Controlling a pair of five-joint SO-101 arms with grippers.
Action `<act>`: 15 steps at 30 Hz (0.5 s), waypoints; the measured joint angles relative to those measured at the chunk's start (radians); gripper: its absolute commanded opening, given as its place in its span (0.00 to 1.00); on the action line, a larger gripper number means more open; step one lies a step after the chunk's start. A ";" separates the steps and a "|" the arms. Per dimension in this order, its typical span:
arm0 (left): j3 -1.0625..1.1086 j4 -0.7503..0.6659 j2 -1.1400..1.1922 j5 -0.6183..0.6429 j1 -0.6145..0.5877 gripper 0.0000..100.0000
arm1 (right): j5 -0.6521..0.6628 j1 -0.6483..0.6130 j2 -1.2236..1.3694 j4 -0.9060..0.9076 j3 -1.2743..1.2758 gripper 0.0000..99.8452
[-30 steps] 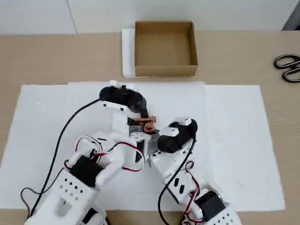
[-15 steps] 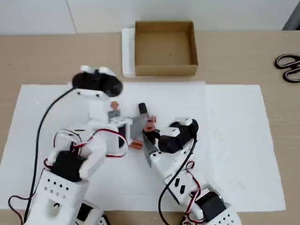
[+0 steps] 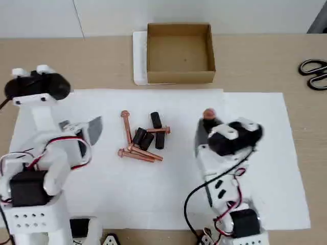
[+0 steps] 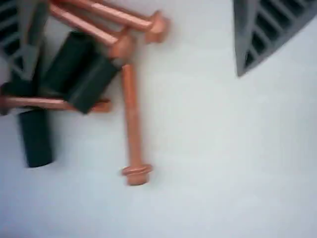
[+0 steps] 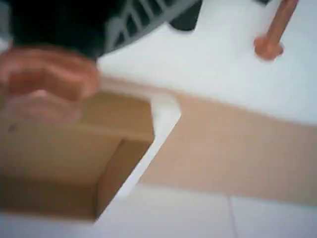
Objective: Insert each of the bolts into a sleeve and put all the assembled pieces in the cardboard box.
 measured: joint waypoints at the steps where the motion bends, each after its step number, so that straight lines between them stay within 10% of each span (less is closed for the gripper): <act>1: 0.000 0.008 0.000 -0.046 -0.040 0.25 | 0.011 0.012 0.028 -0.012 -0.043 0.00; 15: -0.002 0.031 0.000 -0.196 -0.347 0.25 | 0.043 0.058 1.083 -0.189 -0.934 0.00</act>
